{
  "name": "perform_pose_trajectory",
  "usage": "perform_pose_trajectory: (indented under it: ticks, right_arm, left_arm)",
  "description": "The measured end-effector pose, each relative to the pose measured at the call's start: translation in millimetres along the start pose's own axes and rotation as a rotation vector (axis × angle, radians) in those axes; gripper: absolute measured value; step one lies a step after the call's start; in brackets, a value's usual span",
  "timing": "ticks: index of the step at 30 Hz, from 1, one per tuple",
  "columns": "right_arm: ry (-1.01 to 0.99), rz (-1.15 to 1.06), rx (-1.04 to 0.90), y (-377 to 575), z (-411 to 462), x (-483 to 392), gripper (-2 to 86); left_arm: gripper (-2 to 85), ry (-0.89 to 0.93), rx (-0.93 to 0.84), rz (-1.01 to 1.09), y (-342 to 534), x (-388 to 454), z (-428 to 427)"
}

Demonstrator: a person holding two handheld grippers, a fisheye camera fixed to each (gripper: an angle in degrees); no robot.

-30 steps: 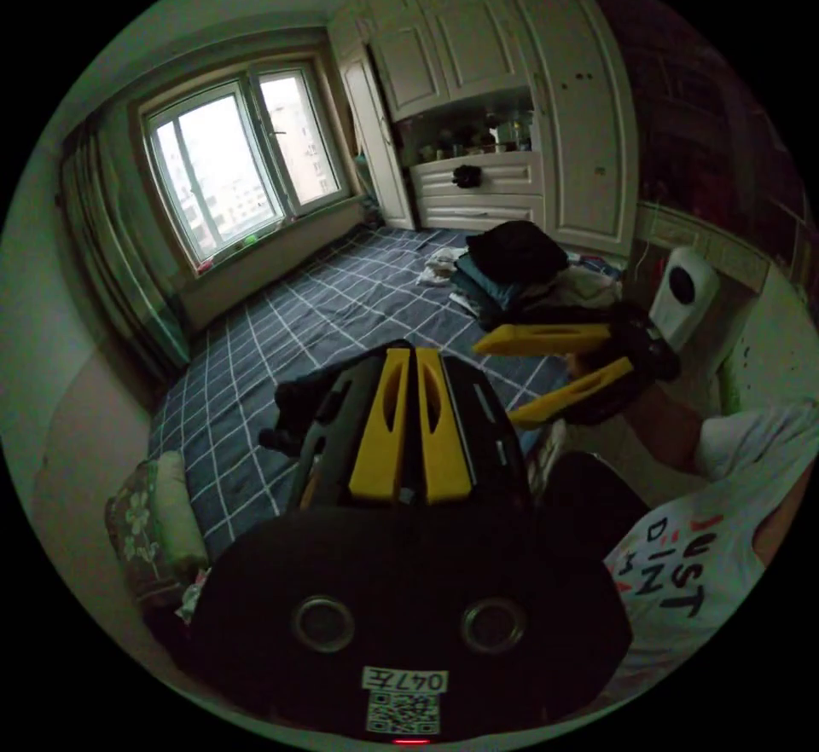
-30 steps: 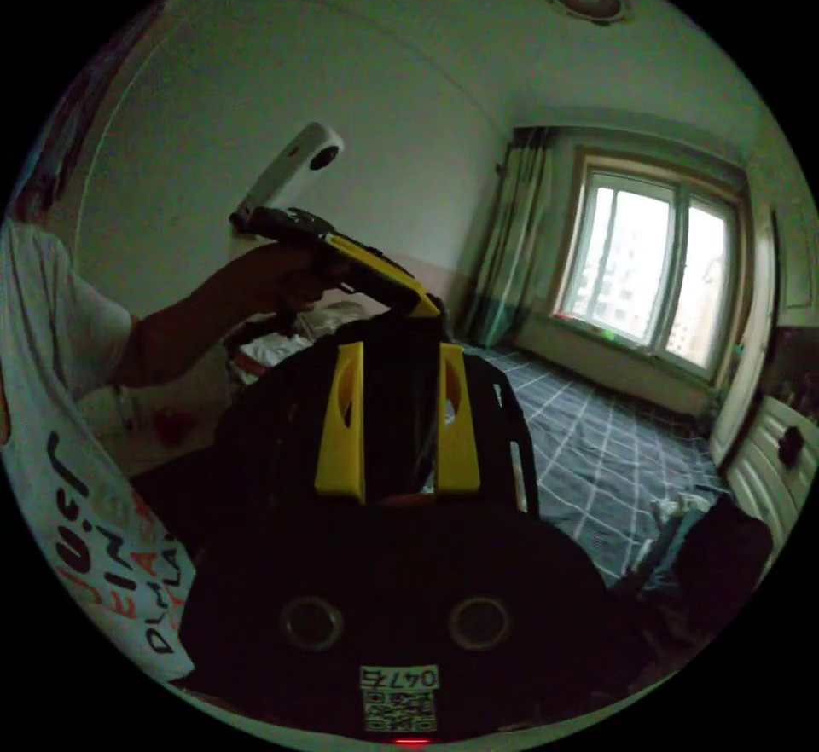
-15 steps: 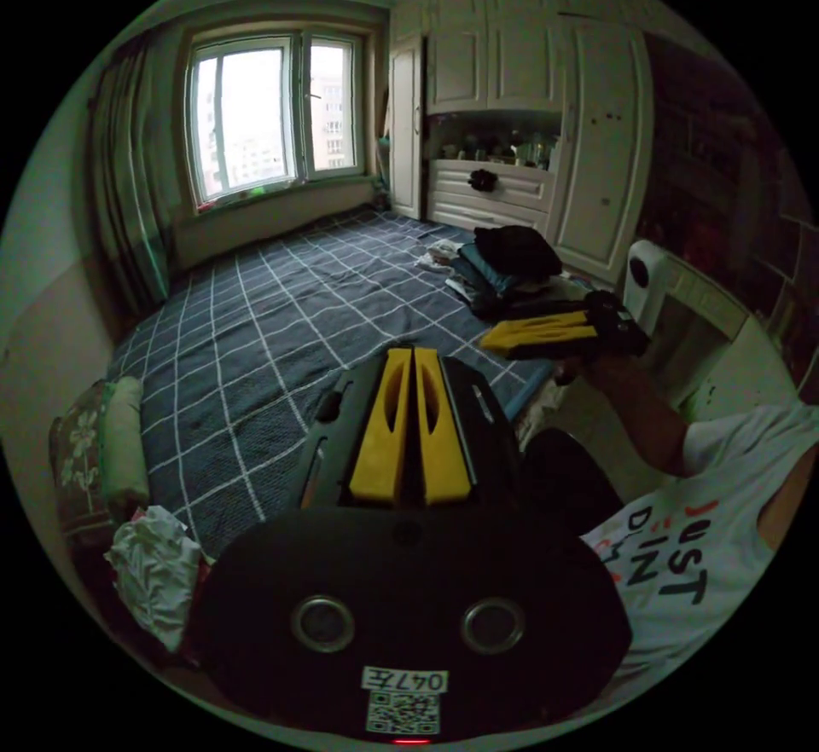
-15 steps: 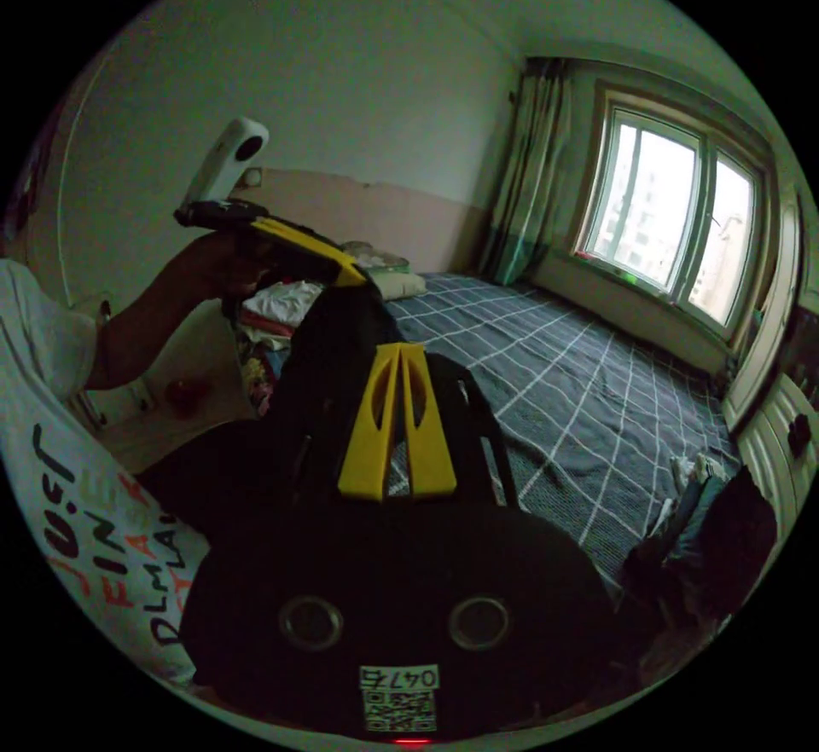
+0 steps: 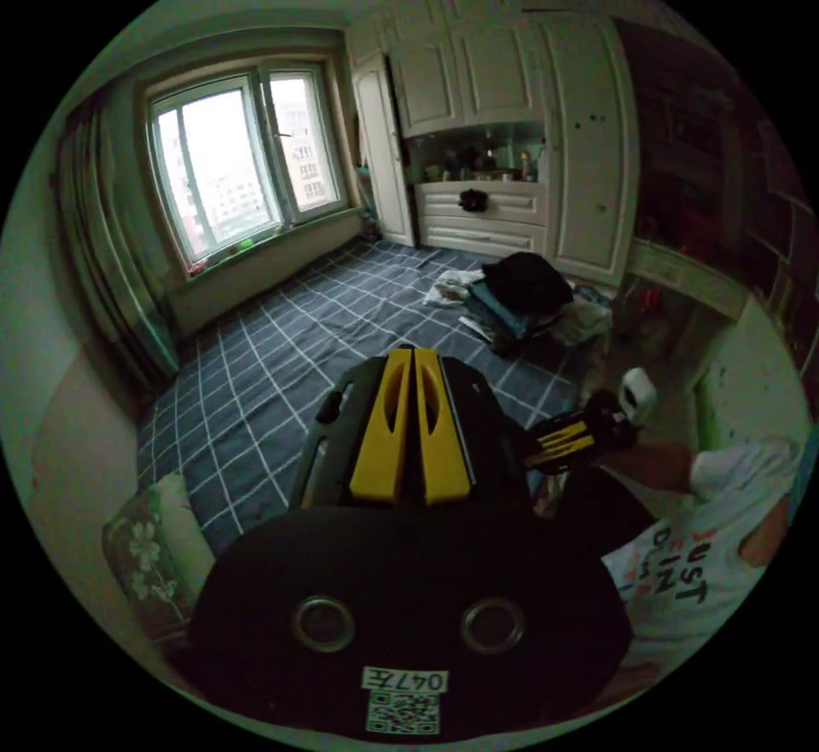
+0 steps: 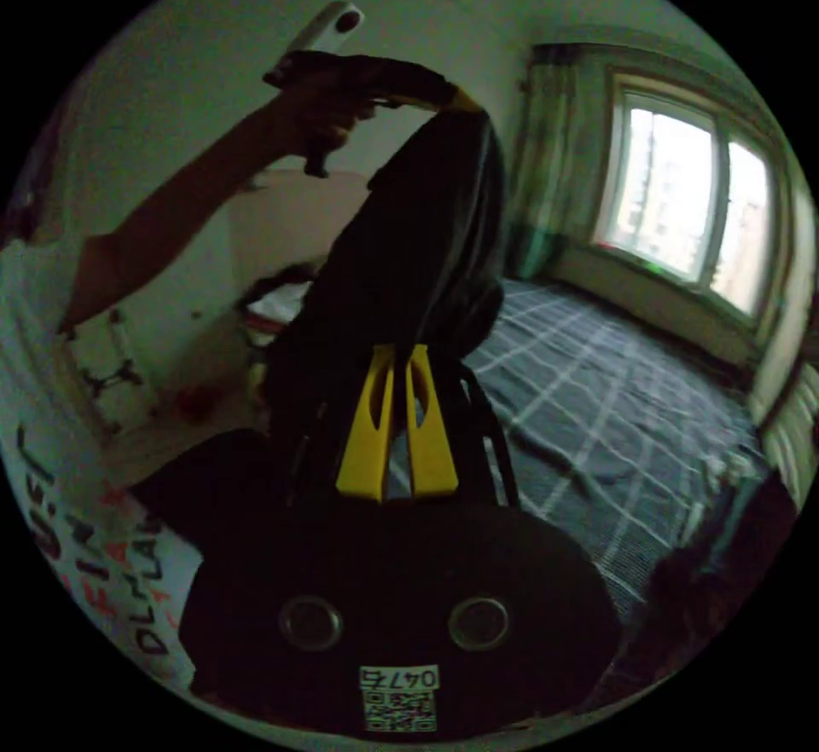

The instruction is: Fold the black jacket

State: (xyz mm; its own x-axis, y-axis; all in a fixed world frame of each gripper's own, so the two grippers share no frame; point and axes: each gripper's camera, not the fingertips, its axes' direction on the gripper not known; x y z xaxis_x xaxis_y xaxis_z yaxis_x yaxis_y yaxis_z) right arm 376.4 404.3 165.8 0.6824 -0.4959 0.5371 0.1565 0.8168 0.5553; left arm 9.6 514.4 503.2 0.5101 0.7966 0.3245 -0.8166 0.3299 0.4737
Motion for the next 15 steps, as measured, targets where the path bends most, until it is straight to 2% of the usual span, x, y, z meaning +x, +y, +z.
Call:
perform_pose_trajectory:
  ticks: [1, 3, 5, 8, 12, 15]
  right_arm:
    - [0.114, 0.041, 0.012, -11, -6, 8, 0.2]
    - [0.216, 0.047, 0.064, -20, -21, 12, 0.2]
    - [0.231, 0.005, 0.122, -21, -35, 6, 0.2]
    - [0.101, -0.041, 0.106, -12, -30, -11, 0.3]
    - [-0.146, -0.081, -0.074, 15, 27, -51, 0.6]
    - [-0.301, -0.090, -0.182, 45, 78, -84, 1.2]
  left_arm:
    - [-0.8, 0.032, 0.024, -0.027, -8, -14, 1]
    - [-0.8, 0.101, 0.100, -0.037, -12, -27, -7]
    - [-0.8, 0.096, 0.120, -0.018, 0, -34, -18]
    - [-0.9, 0.075, 0.035, -0.081, 46, -49, -11]
    - [-0.9, 0.119, -0.087, -0.234, 138, -75, 9]
    - [-0.8, 0.038, -0.292, -0.361, 224, -95, 41]
